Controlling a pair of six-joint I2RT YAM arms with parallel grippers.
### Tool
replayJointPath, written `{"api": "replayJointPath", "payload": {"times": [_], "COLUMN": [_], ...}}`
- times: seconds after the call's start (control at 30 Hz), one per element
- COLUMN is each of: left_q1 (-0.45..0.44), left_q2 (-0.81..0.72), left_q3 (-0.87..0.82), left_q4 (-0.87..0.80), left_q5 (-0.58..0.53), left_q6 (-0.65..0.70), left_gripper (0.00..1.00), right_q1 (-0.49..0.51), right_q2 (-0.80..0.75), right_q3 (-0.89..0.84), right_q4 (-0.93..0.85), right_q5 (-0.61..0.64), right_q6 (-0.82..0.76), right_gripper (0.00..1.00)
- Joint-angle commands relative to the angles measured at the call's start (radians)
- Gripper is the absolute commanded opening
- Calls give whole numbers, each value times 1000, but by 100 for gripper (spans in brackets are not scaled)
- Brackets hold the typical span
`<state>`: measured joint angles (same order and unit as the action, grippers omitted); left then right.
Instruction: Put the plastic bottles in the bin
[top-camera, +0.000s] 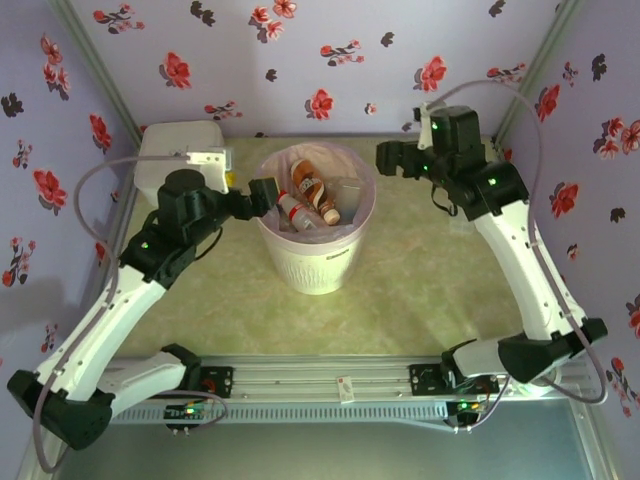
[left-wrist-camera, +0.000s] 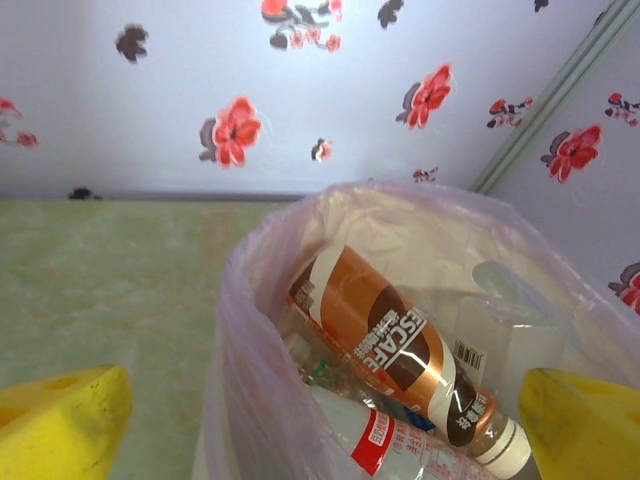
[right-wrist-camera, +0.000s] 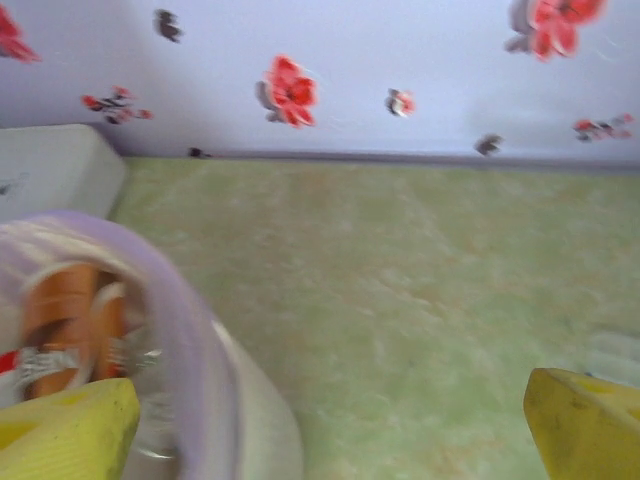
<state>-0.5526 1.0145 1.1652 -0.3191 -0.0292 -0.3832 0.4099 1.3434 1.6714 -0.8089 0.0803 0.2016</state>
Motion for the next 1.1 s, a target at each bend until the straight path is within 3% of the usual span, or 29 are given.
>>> {"api": "replayJointPath", "payload": {"times": [0.0, 0.1, 0.23, 0.37, 0.53, 0.6, 0.7, 0.87, 1.07], "left_q1": [0, 18, 92, 138, 180, 220, 276, 309, 393], "left_q2": [-76, -143, -196, -222, -208, -180, -109, 20, 209], "left_q3": [71, 68, -49, -277, -559, -677, -759, -835, -846], "left_q4": [-137, -218, -236, -97, 231, 402, 526, 762, 957], "left_q5": [-104, -256, -363, -481, -612, -617, -580, -525, -412], "left_q6": [95, 135, 148, 158, 228, 264, 296, 390, 399], "left_gripper": [100, 100, 100, 100, 100, 100, 100, 100, 100], "right_q1": [-45, -78, -81, -82, -83, -83, -77, -88, -101], "right_q2": [-54, -100, -143, -150, -101, -87, -81, -71, 16], "right_q3": [-168, -335, -563, -797, -978, -1042, -1090, -1206, -1277], "right_q4": [130, 225, 409, 629, 810, 901, 965, 1200, 1447], "right_q5": [31, 67, 149, 239, 369, 387, 413, 407, 397], "right_q6": [-20, -25, -58, -74, -112, -126, -174, -194, -218], "right_gripper": [99, 99, 99, 99, 99, 99, 99, 99, 99]}}
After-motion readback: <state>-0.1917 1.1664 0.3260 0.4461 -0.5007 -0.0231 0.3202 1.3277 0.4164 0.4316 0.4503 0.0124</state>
